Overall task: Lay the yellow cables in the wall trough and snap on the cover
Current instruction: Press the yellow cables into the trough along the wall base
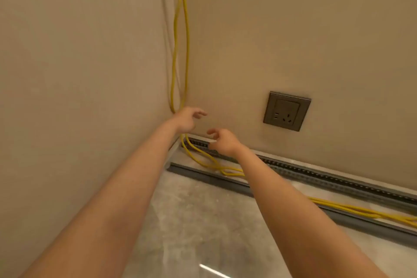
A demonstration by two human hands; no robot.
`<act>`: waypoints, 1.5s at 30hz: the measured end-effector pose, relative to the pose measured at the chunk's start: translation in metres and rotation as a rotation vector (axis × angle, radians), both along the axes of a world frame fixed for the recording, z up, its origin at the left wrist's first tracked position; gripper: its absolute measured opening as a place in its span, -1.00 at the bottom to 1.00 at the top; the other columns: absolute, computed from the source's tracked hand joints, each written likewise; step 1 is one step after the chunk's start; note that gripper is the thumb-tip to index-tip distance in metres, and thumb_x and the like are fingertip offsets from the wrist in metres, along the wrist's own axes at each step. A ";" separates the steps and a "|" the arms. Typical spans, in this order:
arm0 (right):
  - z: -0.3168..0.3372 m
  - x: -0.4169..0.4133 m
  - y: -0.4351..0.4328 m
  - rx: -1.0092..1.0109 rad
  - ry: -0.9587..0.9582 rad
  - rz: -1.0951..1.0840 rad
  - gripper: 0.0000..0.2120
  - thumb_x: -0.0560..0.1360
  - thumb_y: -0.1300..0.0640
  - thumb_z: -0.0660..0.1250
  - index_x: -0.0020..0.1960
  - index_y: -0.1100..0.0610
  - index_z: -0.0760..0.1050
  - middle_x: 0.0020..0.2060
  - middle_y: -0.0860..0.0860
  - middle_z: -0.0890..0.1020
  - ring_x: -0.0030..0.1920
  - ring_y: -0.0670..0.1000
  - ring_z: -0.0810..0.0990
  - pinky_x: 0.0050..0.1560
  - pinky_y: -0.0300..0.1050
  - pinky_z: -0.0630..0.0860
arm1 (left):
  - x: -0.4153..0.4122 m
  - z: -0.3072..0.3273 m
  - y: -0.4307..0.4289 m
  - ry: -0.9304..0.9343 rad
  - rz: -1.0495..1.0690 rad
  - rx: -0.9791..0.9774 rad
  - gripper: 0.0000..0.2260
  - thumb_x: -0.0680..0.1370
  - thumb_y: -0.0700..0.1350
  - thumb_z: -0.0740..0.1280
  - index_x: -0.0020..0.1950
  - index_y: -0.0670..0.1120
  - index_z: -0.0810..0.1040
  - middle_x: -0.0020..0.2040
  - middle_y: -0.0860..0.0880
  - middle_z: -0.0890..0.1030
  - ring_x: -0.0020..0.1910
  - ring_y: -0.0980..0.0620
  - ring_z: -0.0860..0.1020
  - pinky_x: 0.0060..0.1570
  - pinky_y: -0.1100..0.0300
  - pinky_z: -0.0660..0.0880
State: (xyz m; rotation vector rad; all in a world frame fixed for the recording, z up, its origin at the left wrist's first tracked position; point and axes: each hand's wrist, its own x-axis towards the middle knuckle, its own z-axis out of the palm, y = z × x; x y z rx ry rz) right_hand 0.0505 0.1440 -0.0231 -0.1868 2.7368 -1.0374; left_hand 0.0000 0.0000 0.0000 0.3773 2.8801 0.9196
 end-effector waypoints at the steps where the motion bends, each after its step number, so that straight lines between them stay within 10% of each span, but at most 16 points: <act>1: -0.002 -0.003 -0.002 0.014 -0.010 0.013 -0.51 0.51 0.27 0.29 0.42 0.17 0.32 0.34 0.18 0.45 0.33 0.13 0.44 0.23 -0.14 0.40 | -0.001 -0.002 -0.001 -0.014 0.000 -0.031 -0.42 0.46 -0.53 0.09 0.41 -0.15 0.41 0.34 -0.20 0.48 0.39 -0.08 0.41 0.11 0.27 0.35; 8: -0.026 -0.013 -0.017 0.057 -0.008 0.035 -0.52 0.48 0.26 0.31 0.40 0.19 0.36 0.20 0.19 0.56 0.28 0.15 0.49 0.12 -0.11 0.42 | -0.008 -0.035 -0.012 -0.017 -0.033 -0.196 -0.46 0.45 -0.51 0.12 0.36 -0.13 0.46 0.31 -0.19 0.50 0.35 -0.10 0.45 0.26 0.12 0.42; 13: -0.035 -0.016 -0.019 0.101 0.006 0.081 -0.57 0.43 0.27 0.33 0.30 0.16 0.46 -0.11 0.04 0.48 -0.06 0.04 0.47 -0.12 -0.19 0.31 | 0.000 -0.044 -0.014 0.211 -0.248 -0.781 -0.66 0.58 -0.25 0.19 0.33 -0.04 0.48 0.33 -0.13 0.51 0.32 -0.11 0.46 0.28 0.10 0.36; 23: -0.045 -0.003 -0.022 0.554 0.147 0.270 -0.63 0.50 0.12 0.26 0.26 0.21 0.35 0.17 0.18 0.54 0.16 0.22 0.54 -0.08 -0.06 0.39 | 0.001 -0.061 -0.017 0.361 -0.213 -1.203 -0.69 0.60 -0.25 0.11 0.28 -0.18 0.50 0.26 -0.17 0.55 0.33 -0.16 0.42 0.46 0.01 0.13; 34: -0.027 -0.010 0.010 0.509 0.229 0.233 -0.59 0.56 0.19 0.18 0.39 0.13 0.24 0.24 0.23 0.51 0.19 0.26 0.51 0.09 0.04 0.46 | -0.002 -0.055 -0.016 0.415 -0.228 -1.187 -0.69 0.63 -0.25 0.04 0.34 -0.21 0.37 0.32 -0.18 0.48 0.36 -0.14 0.38 0.48 0.01 0.09; 45: -0.050 -0.021 0.026 0.424 0.307 0.082 -0.72 0.61 0.12 0.16 0.28 0.06 0.49 0.18 0.11 0.51 0.15 0.17 0.52 0.04 -0.03 0.47 | -0.005 -0.041 -0.012 0.369 -0.194 -1.038 -0.75 0.59 -0.34 0.16 0.23 -0.21 0.47 0.20 -0.18 0.56 0.19 -0.16 0.55 0.07 0.02 0.51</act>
